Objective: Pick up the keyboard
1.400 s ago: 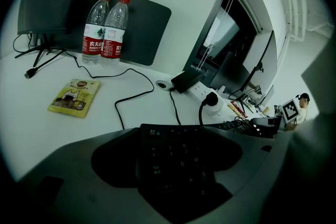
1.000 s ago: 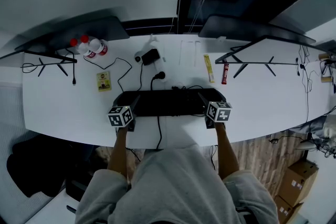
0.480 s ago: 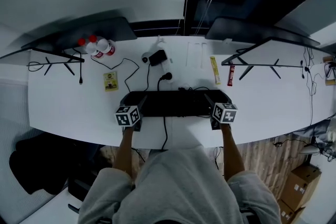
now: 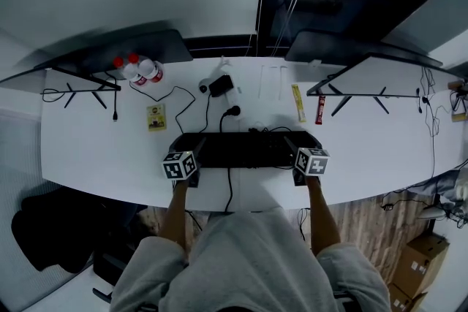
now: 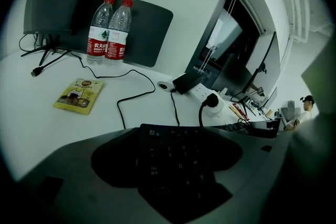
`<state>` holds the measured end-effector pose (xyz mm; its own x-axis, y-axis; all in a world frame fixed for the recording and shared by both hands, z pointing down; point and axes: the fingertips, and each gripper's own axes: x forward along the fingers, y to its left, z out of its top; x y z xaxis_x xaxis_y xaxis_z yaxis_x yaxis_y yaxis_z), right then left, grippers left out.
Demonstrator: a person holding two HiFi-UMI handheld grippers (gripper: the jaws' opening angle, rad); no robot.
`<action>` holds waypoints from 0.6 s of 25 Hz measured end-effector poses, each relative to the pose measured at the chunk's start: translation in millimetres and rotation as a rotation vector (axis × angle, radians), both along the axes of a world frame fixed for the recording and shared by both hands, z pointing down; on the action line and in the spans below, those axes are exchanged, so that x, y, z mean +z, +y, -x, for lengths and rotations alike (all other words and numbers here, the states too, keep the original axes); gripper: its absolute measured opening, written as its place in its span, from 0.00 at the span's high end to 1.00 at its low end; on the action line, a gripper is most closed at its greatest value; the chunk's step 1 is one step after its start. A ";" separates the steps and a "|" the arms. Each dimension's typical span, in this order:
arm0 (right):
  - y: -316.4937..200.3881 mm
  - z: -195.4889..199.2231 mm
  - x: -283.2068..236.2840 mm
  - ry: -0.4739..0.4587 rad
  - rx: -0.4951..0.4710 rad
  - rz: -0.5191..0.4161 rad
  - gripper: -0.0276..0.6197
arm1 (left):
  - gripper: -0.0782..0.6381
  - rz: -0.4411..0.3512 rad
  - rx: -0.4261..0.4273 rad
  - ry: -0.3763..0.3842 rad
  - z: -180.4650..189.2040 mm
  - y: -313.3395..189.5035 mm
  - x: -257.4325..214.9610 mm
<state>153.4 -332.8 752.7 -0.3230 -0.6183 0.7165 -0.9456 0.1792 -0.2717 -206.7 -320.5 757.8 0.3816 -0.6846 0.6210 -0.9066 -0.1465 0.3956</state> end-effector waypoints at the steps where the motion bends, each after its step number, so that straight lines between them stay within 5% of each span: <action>1: 1.1 -0.1 -2.1 0.002 0.001 0.001 0.36 | 0.44 0.000 -0.004 0.002 -0.2 1.1 -0.5; 15: 13.8 -5.2 -44.7 0.013 0.001 -0.104 0.36 | 0.44 -0.093 -0.018 0.018 -4.6 12.4 -39.9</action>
<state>158.6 -319.0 708.1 -0.3134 -0.6900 0.6524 -0.9491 0.2046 -0.2395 -202.1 -308.1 717.9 0.3789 -0.7457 0.5480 -0.9024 -0.1666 0.3973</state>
